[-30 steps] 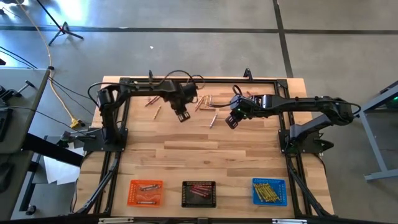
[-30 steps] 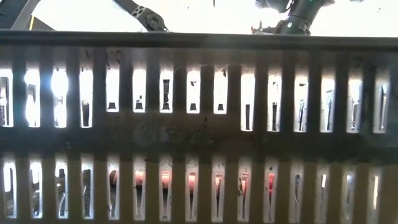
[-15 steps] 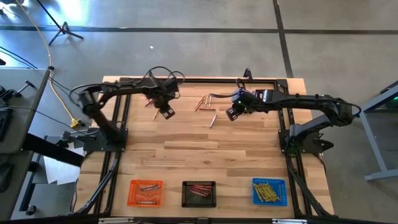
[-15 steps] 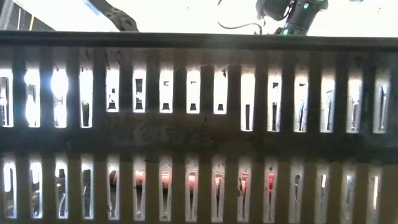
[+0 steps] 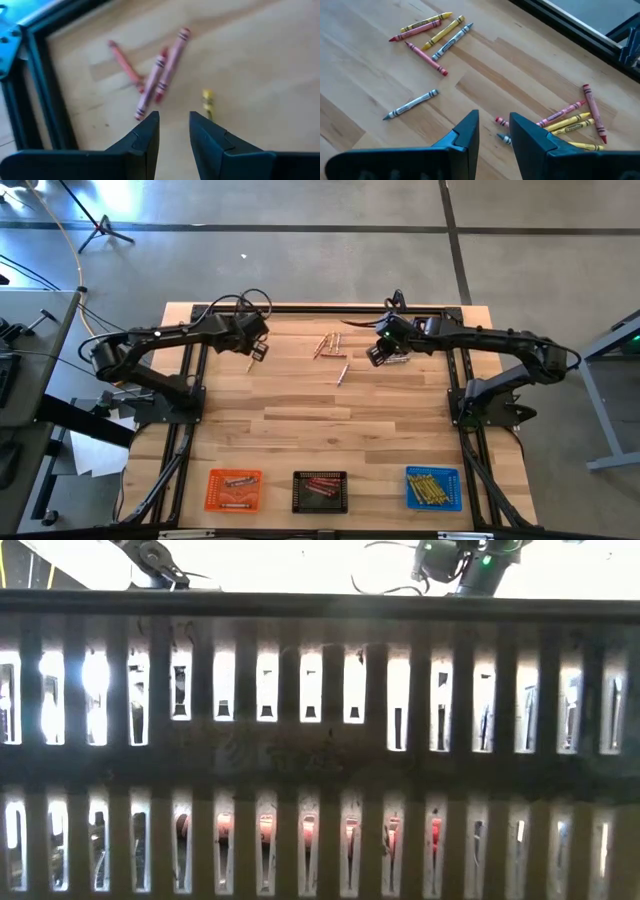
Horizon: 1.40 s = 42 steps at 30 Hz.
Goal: Sort crayons
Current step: Put the red crayon into the black bin
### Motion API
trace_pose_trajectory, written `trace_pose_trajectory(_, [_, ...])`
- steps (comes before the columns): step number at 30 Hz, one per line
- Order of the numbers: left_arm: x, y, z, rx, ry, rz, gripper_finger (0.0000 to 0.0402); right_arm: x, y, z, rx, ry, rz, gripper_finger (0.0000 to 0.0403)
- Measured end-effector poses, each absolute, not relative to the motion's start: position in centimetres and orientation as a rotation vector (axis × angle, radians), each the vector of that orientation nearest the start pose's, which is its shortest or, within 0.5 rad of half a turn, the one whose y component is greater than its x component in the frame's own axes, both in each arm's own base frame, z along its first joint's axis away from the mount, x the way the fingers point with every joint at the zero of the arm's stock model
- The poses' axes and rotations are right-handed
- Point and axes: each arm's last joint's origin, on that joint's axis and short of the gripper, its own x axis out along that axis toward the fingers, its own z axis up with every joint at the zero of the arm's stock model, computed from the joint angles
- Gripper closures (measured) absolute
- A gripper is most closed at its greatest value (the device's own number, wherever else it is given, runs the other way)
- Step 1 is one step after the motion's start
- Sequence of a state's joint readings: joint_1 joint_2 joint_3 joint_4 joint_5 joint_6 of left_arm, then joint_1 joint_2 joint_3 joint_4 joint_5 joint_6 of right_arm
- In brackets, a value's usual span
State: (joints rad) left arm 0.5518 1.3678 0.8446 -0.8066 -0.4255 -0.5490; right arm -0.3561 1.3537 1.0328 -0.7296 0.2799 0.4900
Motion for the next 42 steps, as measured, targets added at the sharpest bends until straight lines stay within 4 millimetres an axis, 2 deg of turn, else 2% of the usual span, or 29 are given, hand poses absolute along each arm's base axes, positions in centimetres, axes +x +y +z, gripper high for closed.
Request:
trace_pose_trajectory(5, [18.5,14.6,19.2,-0.546,1.153,1.238,0.0310,24.2,-10.0,25.8,0.471,0.904,-0.830,0.0309])
trace_pose_trajectory(14, [17.5,17.2,16.2,-0.631,1.335,1.169,0.0310,24.2,-10.0,25.8,0.472,0.904,-0.829,0.0309])
trace_pose_trajectory(31, [17.7,18.1,13.5,-0.624,1.456,1.114,0.0310,24.2,-10.0,25.8,0.498,0.892,-0.843,0.0309])
trace_pose_trajectory(37, [17.6,18.7,12.6,-0.671,1.478,1.101,0.0310,24.2,-10.0,25.8,0.518,0.883,-0.853,0.0309])
trace_pose_trajectory(42, [17.6,18.7,12.4,-0.691,1.477,1.090,0.0315,24.3,-10.0,25.8,0.519,0.883,-0.853,0.0309])
